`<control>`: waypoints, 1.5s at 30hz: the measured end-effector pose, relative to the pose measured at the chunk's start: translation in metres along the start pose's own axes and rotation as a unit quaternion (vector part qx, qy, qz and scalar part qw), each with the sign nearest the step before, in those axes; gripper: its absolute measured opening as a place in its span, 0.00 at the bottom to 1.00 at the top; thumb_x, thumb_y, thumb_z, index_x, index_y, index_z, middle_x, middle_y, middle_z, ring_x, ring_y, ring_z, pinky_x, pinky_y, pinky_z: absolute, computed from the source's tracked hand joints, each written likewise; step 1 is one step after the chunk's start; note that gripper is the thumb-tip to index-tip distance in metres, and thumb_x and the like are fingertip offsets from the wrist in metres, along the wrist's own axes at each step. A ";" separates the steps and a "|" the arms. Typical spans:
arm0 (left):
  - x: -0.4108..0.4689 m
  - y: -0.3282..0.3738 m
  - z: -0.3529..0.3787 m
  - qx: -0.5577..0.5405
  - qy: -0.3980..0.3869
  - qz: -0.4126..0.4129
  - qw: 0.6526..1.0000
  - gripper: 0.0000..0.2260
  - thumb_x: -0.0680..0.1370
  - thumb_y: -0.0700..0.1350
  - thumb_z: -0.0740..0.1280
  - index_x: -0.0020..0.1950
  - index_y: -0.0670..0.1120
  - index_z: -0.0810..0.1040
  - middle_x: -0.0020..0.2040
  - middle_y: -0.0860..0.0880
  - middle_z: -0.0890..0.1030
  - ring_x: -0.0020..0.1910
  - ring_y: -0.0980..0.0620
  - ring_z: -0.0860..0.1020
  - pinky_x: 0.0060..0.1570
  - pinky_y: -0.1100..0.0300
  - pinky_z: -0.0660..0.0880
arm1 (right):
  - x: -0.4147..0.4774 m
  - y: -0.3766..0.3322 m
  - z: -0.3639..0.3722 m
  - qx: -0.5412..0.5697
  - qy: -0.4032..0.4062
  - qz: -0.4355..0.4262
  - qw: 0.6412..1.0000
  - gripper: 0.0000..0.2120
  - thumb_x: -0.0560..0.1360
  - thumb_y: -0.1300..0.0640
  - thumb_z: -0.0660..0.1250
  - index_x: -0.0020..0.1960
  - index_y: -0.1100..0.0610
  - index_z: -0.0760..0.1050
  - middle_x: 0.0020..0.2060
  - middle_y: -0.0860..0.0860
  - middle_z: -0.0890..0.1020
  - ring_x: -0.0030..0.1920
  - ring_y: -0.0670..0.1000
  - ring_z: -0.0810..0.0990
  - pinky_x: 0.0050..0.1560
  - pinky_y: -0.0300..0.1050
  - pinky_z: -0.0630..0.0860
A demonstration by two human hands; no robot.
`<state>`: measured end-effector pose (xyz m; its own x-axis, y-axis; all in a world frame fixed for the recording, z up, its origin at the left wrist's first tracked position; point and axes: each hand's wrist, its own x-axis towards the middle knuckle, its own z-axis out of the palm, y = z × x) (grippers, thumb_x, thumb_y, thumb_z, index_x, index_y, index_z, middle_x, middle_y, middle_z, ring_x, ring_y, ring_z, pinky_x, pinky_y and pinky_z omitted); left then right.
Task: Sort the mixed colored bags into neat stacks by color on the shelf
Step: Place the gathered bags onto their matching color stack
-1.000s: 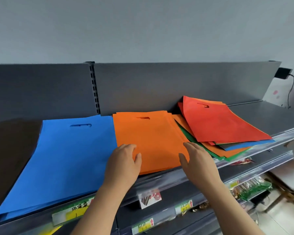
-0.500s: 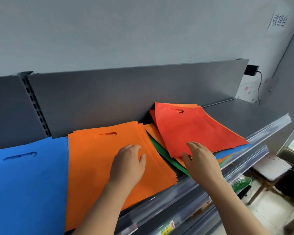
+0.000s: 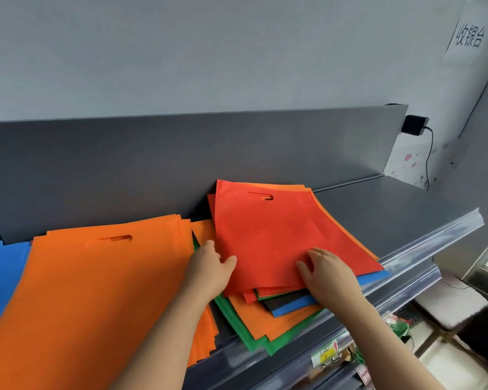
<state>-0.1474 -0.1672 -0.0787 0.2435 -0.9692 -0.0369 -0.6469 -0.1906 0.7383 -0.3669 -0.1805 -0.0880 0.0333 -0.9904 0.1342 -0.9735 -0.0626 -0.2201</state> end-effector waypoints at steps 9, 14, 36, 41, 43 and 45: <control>0.005 0.003 0.004 -0.157 0.038 -0.058 0.985 0.12 0.72 0.41 0.72 0.54 0.48 0.76 0.49 0.48 0.80 0.46 0.48 0.79 0.44 0.54 0.76 | 0.010 0.027 0.005 0.067 -0.003 -0.077 0.995 0.20 0.78 0.46 0.59 0.65 0.56 0.72 0.67 0.51 0.73 0.68 0.52 0.69 0.67 0.44 0.64; 0.002 0.006 0.015 -0.151 0.038 -0.058 0.986 0.15 0.72 0.42 0.73 0.56 0.48 0.75 0.51 0.48 0.80 0.48 0.47 0.79 0.46 0.54 0.76 | 0.016 0.046 -0.004 -0.009 -0.005 -0.020 1.000 0.15 0.78 0.43 0.57 0.43 0.54 0.67 0.41 0.50 0.75 0.51 0.55 0.77 0.53 0.46 0.68; -0.012 0.007 0.015 -0.157 0.066 -0.069 0.983 0.19 0.71 0.38 0.73 0.57 0.49 0.71 0.52 0.49 0.78 0.50 0.48 0.77 0.48 0.54 0.74 | 0.014 0.038 0.002 0.028 -0.028 0.031 0.999 0.40 0.70 0.30 0.59 0.72 0.54 0.58 0.67 0.59 0.66 0.68 0.61 0.64 0.67 0.55 0.61; -0.017 0.005 0.015 -0.141 0.085 -0.067 0.984 0.19 0.72 0.37 0.72 0.59 0.49 0.71 0.52 0.50 0.76 0.50 0.48 0.76 0.49 0.55 0.73 | 0.014 0.036 -0.002 -0.007 -0.032 0.058 0.998 0.41 0.68 0.26 0.57 0.69 0.55 0.62 0.65 0.58 0.69 0.67 0.61 0.65 0.66 0.55 0.61; -0.018 0.005 0.016 -0.140 0.086 -0.069 0.984 0.19 0.72 0.37 0.72 0.59 0.48 0.71 0.52 0.50 0.76 0.50 0.48 0.76 0.49 0.54 0.74 | 0.014 0.034 -0.004 0.017 -0.020 0.045 0.999 0.40 0.68 0.29 0.61 0.70 0.54 0.60 0.63 0.57 0.69 0.65 0.60 0.67 0.65 0.54 0.63; -0.018 0.006 0.018 -0.141 0.083 -0.074 0.984 0.18 0.72 0.38 0.73 0.58 0.49 0.71 0.53 0.49 0.78 0.51 0.47 0.77 0.51 0.52 0.75 | 0.013 0.034 -0.005 0.081 -0.010 0.024 0.996 0.39 0.68 0.33 0.66 0.71 0.53 0.59 0.62 0.56 0.66 0.61 0.58 0.71 0.62 0.52 0.67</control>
<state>-0.1682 -0.1534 -0.0857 0.4496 -0.8910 -0.0638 -0.3748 -0.2530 0.8919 -0.4007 -0.1948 -0.0892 -0.0060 -0.9948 0.1015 -0.9250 -0.0331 -0.3786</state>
